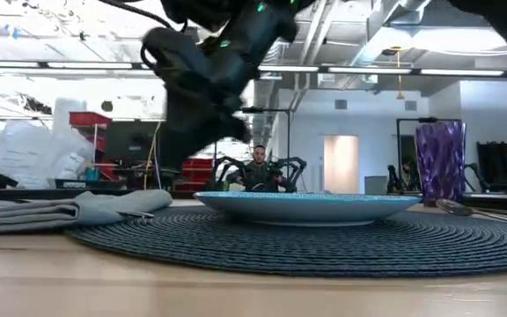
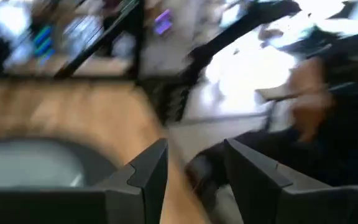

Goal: Set table place
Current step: Adjust the black fork on the gray table napkin

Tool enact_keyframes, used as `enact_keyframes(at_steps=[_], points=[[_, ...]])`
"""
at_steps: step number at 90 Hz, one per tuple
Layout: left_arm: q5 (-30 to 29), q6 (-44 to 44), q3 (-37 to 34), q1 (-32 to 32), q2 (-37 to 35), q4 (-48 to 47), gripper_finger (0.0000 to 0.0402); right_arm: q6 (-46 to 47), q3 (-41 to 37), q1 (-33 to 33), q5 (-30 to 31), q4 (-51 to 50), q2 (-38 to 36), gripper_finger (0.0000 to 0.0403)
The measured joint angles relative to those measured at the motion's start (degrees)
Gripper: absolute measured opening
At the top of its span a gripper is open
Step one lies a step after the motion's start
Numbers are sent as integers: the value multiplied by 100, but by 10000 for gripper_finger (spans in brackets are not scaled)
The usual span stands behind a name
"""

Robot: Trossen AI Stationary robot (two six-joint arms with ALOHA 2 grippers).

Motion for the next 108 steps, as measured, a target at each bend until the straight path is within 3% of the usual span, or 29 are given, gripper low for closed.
enact_keyframes(at_steps=[11,25,36,45,56,73,86,108], points=[[-463,-825,-1,0,1,-539,131,-148,-103,351,731,-387,-174,58],[-884,-1790,8,-196,97,-1261,124,-144,-1045,631,851,362,-685,58],[-1302,-1867,67,-240,342,-1155,116,-32,-2074,640,922,1295,-1314,58],[-1275,-1356,33,-169,627,-740,110,126,-2522,641,867,1539,-1452,58],[-1195,-903,26,28,881,-549,103,-126,-2505,763,748,1628,-1464,58],[-887,-1470,44,445,1268,-1038,100,-321,-2459,901,790,1130,-1480,58],[-751,-1411,87,656,1455,-1109,100,-286,-2459,945,891,967,-1480,61],[-591,-1398,601,785,1669,-2322,100,-581,-2066,679,653,890,-1480,62]])
